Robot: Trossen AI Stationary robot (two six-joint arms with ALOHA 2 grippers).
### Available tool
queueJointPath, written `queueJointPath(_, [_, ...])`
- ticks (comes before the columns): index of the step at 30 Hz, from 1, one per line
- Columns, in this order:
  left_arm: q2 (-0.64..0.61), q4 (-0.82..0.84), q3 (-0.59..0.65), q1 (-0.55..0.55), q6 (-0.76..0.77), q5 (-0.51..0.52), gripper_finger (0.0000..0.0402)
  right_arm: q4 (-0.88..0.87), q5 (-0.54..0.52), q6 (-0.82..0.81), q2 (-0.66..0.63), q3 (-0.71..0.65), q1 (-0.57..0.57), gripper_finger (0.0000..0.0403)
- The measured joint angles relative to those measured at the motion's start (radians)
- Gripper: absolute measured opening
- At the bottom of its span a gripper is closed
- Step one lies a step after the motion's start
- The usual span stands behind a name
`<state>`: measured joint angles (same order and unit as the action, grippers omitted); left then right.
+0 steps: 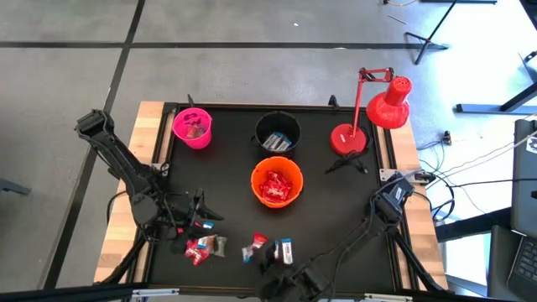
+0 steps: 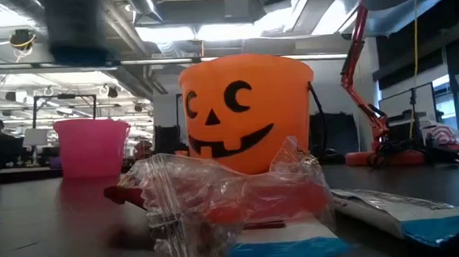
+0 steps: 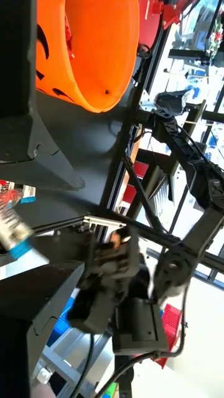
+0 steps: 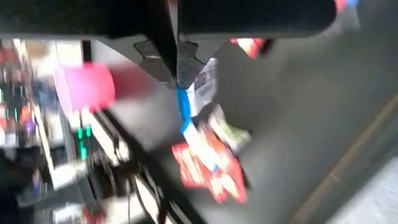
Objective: Sort candy
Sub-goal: Put the white chocolate into the black bucket
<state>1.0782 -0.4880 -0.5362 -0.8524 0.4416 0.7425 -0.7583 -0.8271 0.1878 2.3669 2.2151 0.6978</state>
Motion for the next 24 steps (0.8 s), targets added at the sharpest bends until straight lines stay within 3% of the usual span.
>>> queueJointPath(6, [0.000, 0.000, 0.000, 0.000, 0.000, 0.000, 0.0184, -0.369, -0.087, -0.278, -0.002, 0.120, -0.006, 0.0000])
queueJointPath(14, [0.000, 0.000, 0.000, 0.000, -0.006, 0.000, 0.0184, -0.619, -0.176, -0.449, -0.082, 0.137, -0.031, 0.0000])
queueJointPath(24, [0.000, 0.000, 0.000, -0.002, -0.007, -0.001, 0.0184, -0.682, -0.208, -0.448, -0.272, 0.123, -0.199, 0.0000])
